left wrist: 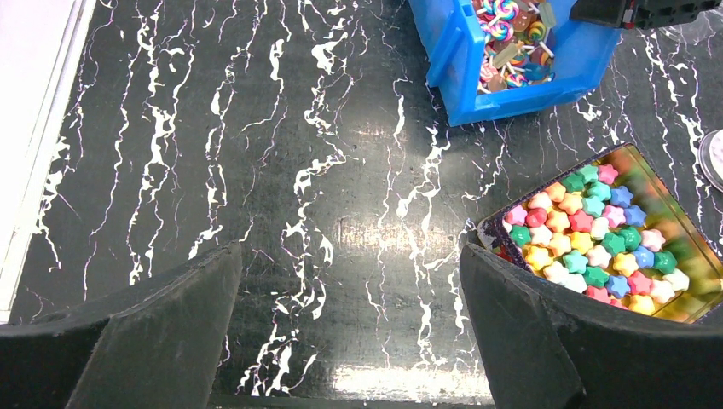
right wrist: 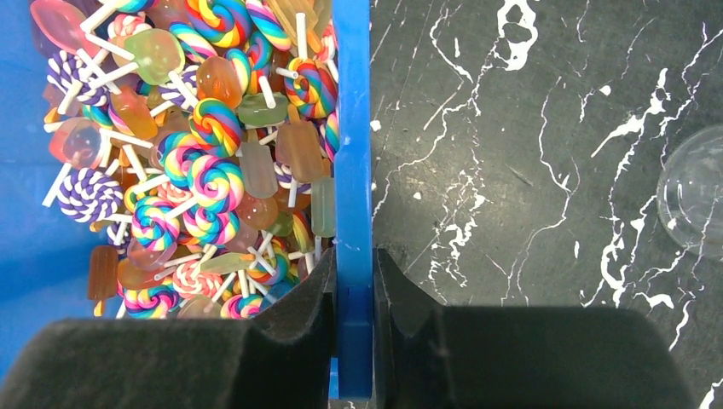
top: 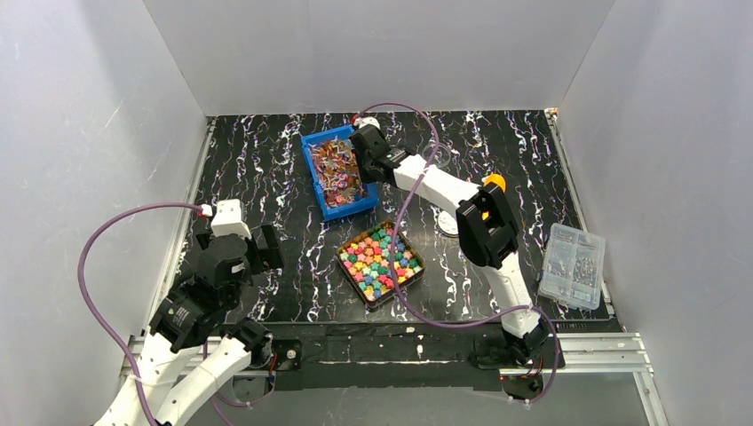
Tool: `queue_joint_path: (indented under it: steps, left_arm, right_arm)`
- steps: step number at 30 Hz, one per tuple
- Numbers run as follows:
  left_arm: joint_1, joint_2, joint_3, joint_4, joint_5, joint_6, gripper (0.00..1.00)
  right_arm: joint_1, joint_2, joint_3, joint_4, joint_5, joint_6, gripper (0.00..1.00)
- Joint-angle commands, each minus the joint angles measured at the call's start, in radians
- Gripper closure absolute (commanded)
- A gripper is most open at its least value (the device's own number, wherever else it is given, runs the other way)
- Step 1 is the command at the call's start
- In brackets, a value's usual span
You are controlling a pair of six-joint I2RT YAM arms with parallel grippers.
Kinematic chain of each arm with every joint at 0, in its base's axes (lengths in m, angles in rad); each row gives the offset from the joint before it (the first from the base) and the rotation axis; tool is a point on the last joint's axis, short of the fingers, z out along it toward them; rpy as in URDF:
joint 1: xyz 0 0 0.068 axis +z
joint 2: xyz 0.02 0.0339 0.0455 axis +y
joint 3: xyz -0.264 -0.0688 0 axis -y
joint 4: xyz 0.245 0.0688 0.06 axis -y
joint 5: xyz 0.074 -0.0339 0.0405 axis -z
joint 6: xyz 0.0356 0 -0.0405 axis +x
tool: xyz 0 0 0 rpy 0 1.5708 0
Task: Pack the candies
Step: Move the storage box to the center of the board.
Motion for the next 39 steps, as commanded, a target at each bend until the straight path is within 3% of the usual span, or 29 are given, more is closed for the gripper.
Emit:
queue_joint_path:
  steps: [1, 6, 9, 19, 27, 39]
  left_arm:
    - [0.002, 0.010, 0.025, -0.012, -0.020, -0.004, 0.01]
    - [0.002, 0.015, 0.025, -0.014, -0.018, -0.004, 0.01]
    - [0.002, 0.015, 0.025, -0.012, -0.017, -0.004, 0.01]
    - [0.002, 0.030, 0.025, -0.011, 0.005, -0.004, 0.01]
    - [0.002, 0.036, 0.024, -0.008, 0.029, -0.008, 0.01]
    - [0.002, 0.049, 0.023, -0.007, 0.058, -0.004, 0.01]
  right_arm:
    - [-0.037, -0.133, -0.017, 0.058, 0.027, -0.015, 0.91]
    - [-0.037, -0.169, -0.039, 0.054, 0.018, -0.015, 0.57]
    - [-0.037, -0.213, -0.072, 0.050, 0.015, -0.020, 0.47]
    - [-0.037, -0.429, -0.271, 0.022, -0.019, -0.036, 0.38]
    - [-0.041, -0.559, -0.394, -0.055, 0.076, -0.106, 0.36]
    - [-0.186, -0.443, -0.300, -0.080, 0.010, -0.141, 0.35]
